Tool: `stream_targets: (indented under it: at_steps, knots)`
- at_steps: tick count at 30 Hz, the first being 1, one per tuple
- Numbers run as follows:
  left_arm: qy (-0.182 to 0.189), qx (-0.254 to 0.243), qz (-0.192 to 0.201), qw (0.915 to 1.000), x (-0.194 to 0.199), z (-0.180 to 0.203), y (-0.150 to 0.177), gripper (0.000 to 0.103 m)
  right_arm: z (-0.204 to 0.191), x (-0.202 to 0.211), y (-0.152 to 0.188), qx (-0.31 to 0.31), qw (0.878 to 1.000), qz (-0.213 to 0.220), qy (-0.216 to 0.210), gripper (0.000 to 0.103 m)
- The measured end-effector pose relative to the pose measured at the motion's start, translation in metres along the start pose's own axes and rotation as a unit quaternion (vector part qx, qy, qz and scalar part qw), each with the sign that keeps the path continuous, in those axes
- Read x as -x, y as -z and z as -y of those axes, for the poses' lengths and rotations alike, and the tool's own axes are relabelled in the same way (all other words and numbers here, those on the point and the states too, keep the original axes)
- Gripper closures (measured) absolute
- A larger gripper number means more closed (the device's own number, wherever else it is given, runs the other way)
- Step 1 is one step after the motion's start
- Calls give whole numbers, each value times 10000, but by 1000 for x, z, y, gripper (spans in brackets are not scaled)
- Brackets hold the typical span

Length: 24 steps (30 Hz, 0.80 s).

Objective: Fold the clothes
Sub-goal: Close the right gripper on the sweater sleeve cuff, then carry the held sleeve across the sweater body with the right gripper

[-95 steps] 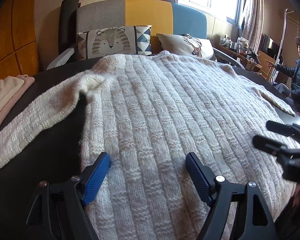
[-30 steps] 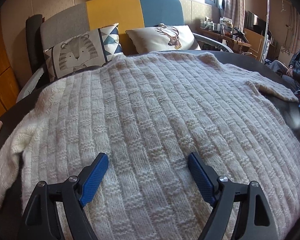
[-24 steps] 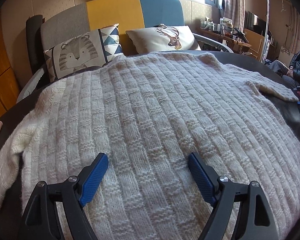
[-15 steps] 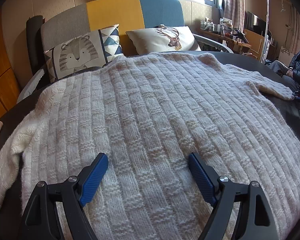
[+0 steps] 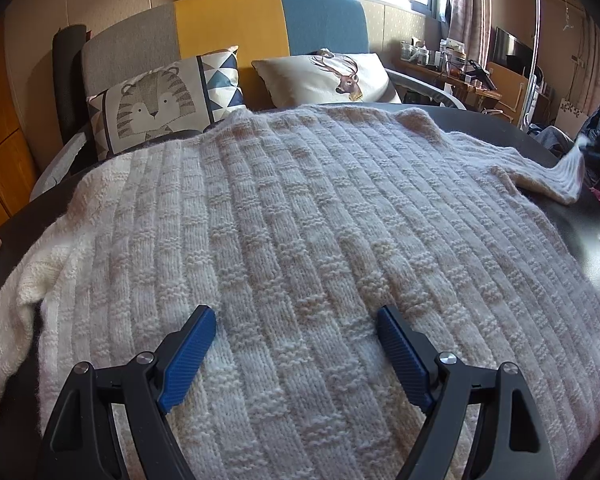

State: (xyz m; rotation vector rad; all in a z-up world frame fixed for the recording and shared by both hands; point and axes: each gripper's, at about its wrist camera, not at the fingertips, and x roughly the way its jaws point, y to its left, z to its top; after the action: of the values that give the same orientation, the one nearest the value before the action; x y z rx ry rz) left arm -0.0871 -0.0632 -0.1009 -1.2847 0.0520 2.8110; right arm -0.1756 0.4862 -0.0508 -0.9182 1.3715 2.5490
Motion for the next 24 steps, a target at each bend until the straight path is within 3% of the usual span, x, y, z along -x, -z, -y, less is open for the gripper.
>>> stream_targets:
  at_steps: [5,11,19,24]
  knots:
    - [156,173,-7,9997,3,-6,-2,20,-68,4,20,552,9969,-188,-531,95]
    - [308,971,311,9943,23,-39,-9,25,-143,-5,67,1120,9851,-671,-1122,95]
    - [240,1371,574,9886,42,-76,-25,25,-234,-32,172,1983,9492,-1530,-1905,95]
    - [179,1644,583,9845,47,-102,-21,25,-258,-62,254,2280,9249,-2210,-2093,95]
